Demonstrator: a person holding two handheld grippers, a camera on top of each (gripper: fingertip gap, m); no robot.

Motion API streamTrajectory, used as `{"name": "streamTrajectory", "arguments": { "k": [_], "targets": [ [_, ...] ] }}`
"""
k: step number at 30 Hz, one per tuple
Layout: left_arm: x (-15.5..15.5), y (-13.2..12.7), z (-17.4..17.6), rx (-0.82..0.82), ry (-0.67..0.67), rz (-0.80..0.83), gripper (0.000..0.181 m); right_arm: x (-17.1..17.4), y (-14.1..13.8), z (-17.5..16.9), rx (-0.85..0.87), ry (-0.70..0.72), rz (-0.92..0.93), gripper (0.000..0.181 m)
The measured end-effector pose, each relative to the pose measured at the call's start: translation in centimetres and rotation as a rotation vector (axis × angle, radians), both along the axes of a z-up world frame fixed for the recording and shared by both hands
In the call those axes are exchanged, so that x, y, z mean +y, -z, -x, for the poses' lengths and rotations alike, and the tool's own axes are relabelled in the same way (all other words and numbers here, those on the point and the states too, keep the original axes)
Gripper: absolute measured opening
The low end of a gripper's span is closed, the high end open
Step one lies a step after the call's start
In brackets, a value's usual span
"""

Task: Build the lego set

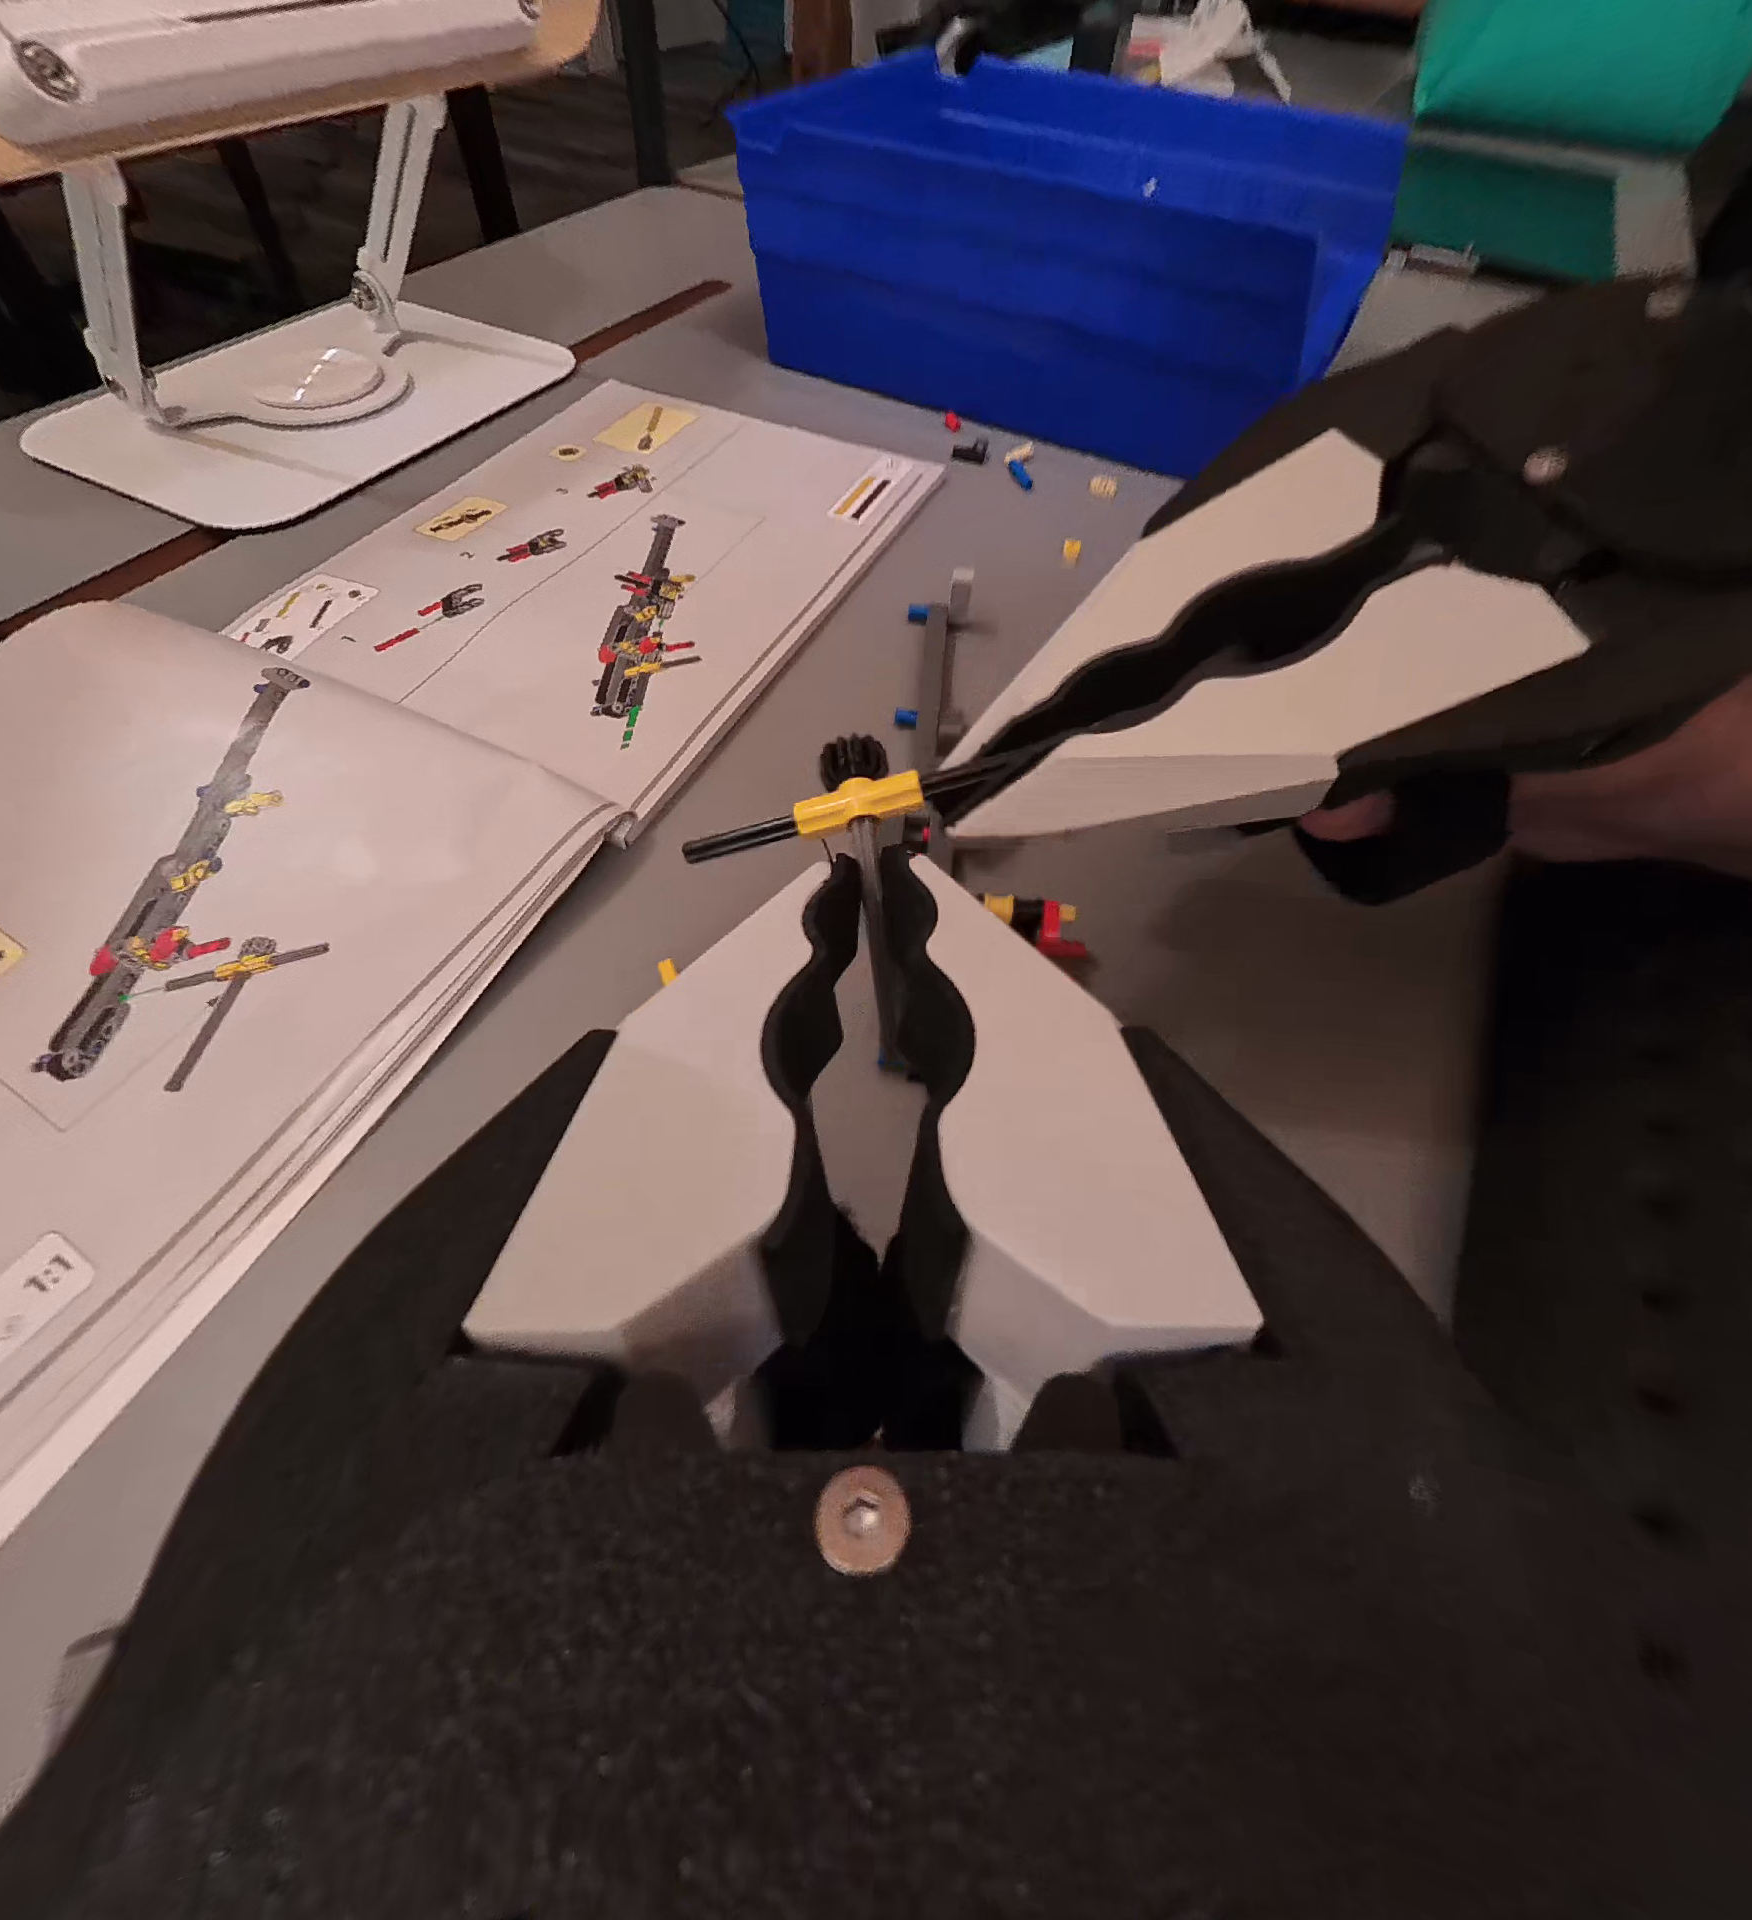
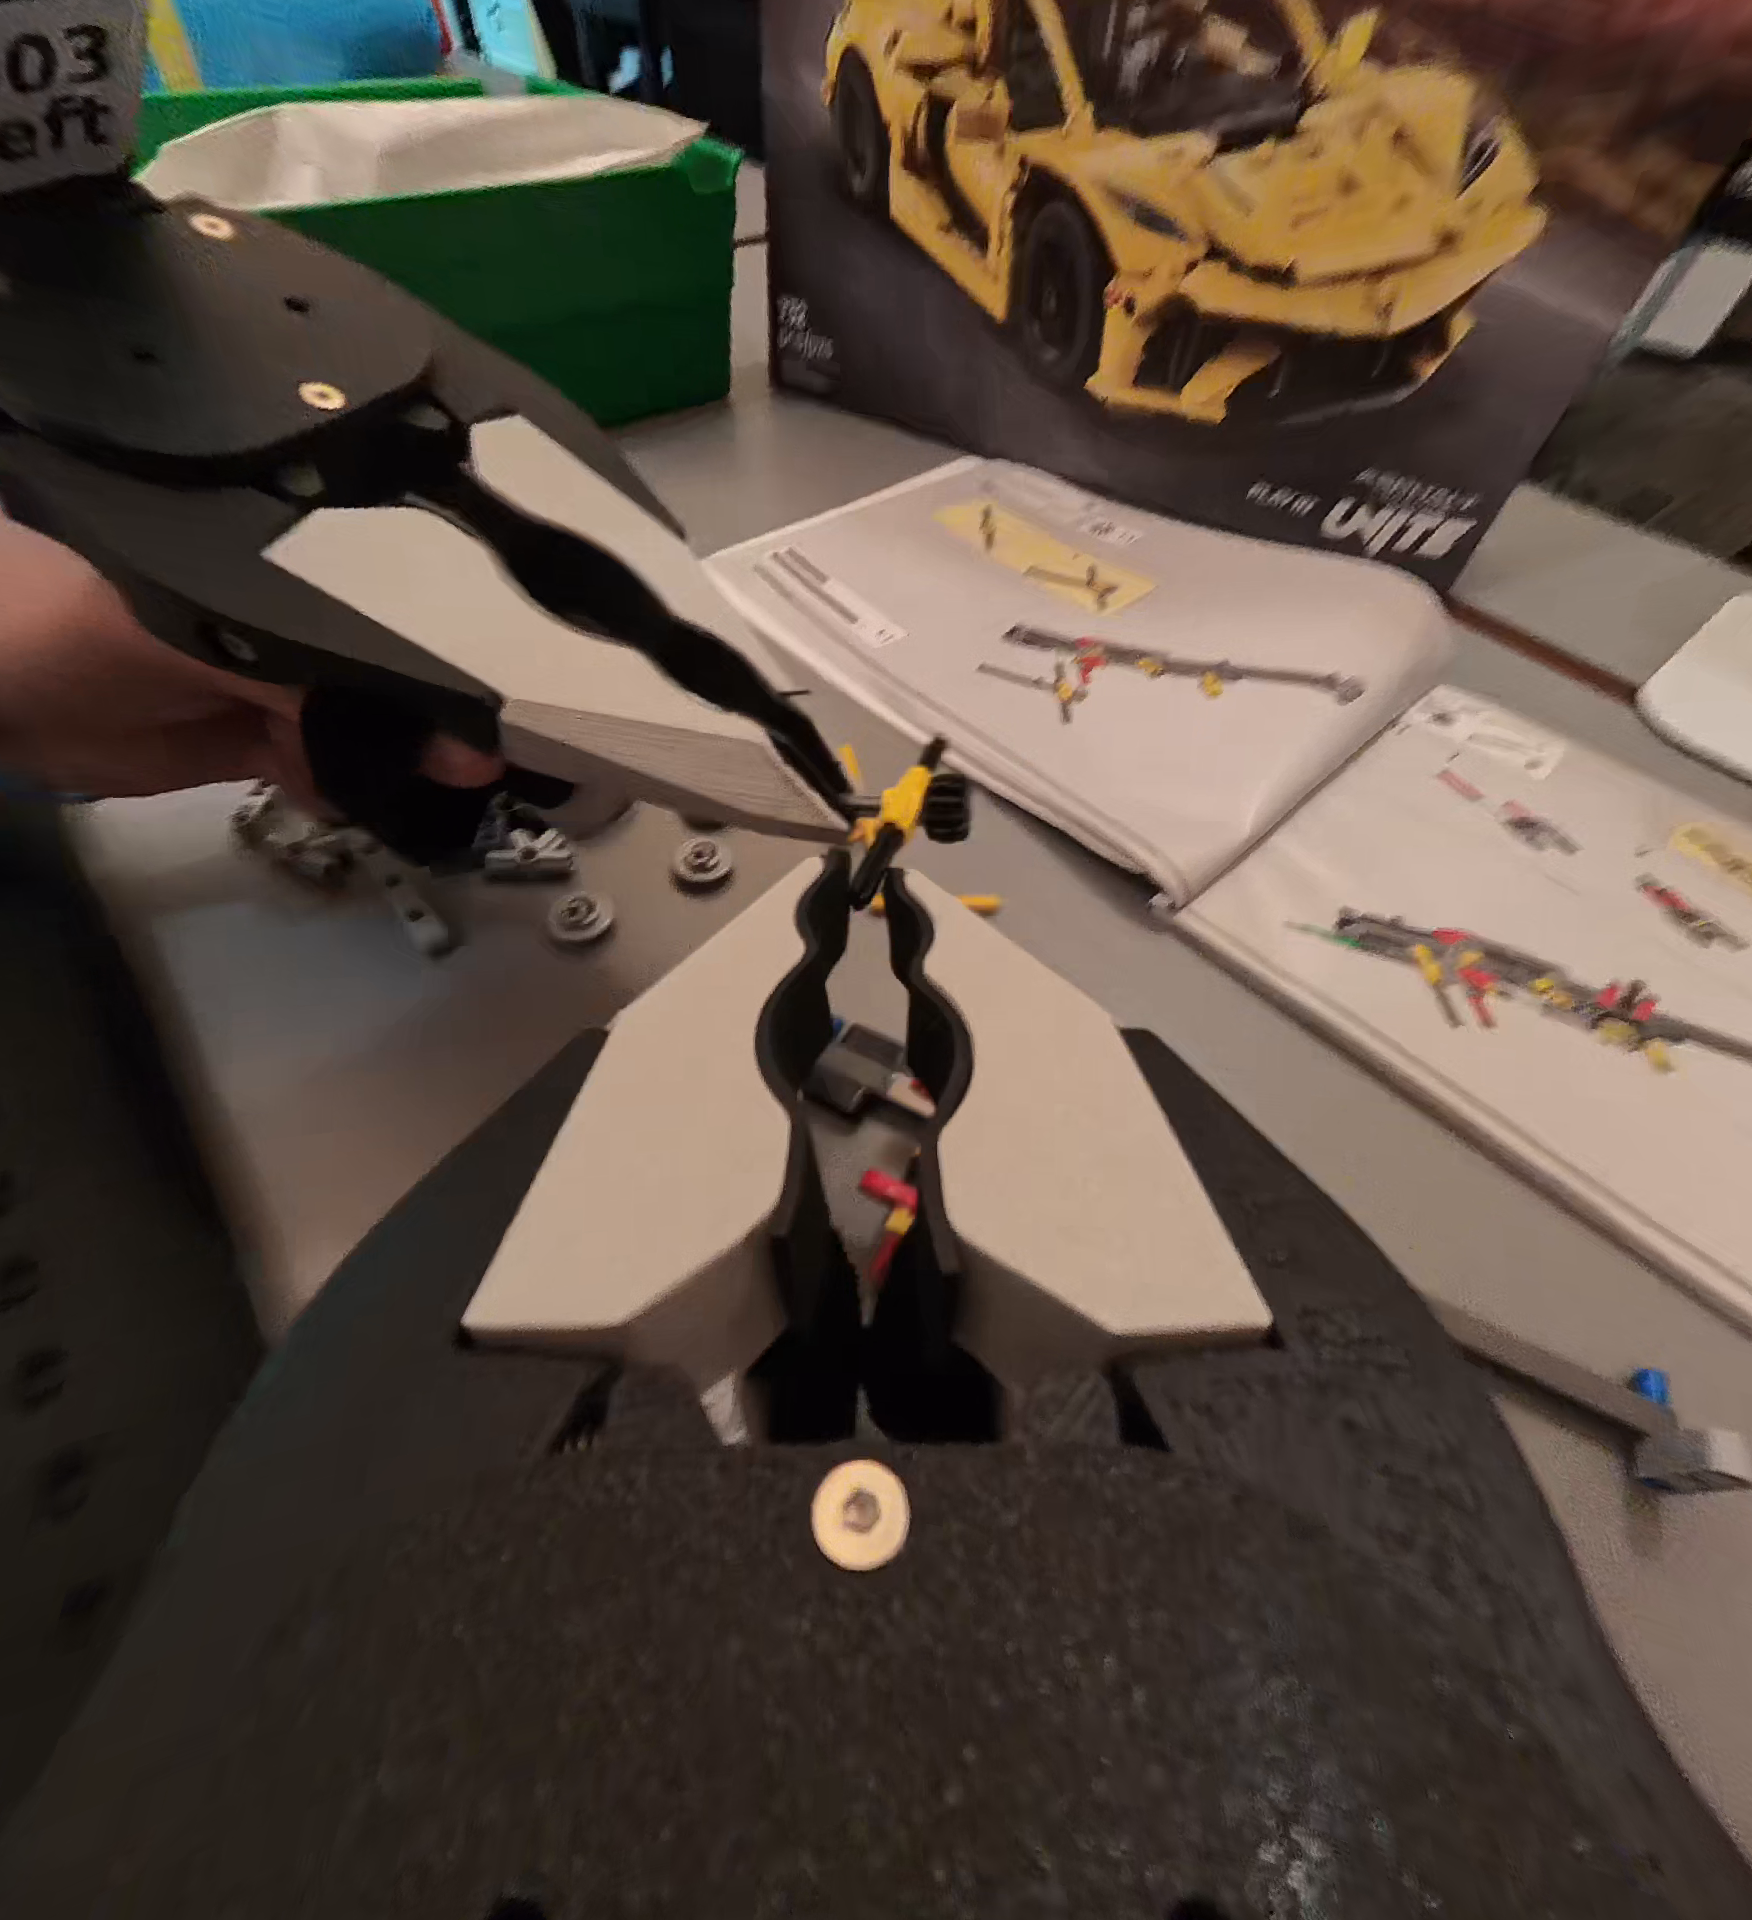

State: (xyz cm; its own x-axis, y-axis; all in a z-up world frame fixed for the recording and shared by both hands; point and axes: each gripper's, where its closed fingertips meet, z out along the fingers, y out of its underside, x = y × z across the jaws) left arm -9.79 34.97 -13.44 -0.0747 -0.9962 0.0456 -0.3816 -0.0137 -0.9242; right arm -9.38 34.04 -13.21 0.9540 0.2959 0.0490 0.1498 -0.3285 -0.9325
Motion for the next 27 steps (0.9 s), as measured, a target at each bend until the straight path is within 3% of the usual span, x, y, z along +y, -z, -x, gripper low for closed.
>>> {"name": "streamTrajectory", "arguments": {
  "k": [3, 6, 10, 13, 17, 23, 27],
  "targets": [
    [-0.4, 1.3, 0.3, 0.063, 0.037, -0.079, 0.002, -2.0, -0.9, 0.3, 0.072, -0.045, 0.025, 0.018],
    [-2.2, 2.4, 0.9, 0.11, 0.138, -0.118, 0.002, -4.4, -1.0, -1.4, 0.069, -0.047, 0.024, 0.018],
    [-4.4, 3.9, 1.5, 0.16, 0.234, -0.201, 0.002, -5.7, 1.1, -4.6, 0.093, -0.002, 0.016, 0.018],
    [-5.9, 4.6, 1.4, 0.18, 0.27, -0.248, 0.002, -5.7, 0.2, -4.6, 0.111, -0.013, -0.034, 0.015],
    [-6.6, 5.9, 1.3, 0.228, 0.271, -0.297, 0.003, -5.6, 1.4, -4.1, 0.005, -0.024, -0.004, 0.013],
    [-6.4, 5.7, 0.7, 0.219, 0.246, -0.287, 0.002, -5.4, 3.4, -3.2, -0.142, -0.053, 0.056, 0.013],
    [-6.2, 6.2, 0.6, 0.245, 0.238, -0.306, 0.002, -5.3, 4.0, -3.5, -0.143, -0.04, 0.081, 0.011]
  ]
}}
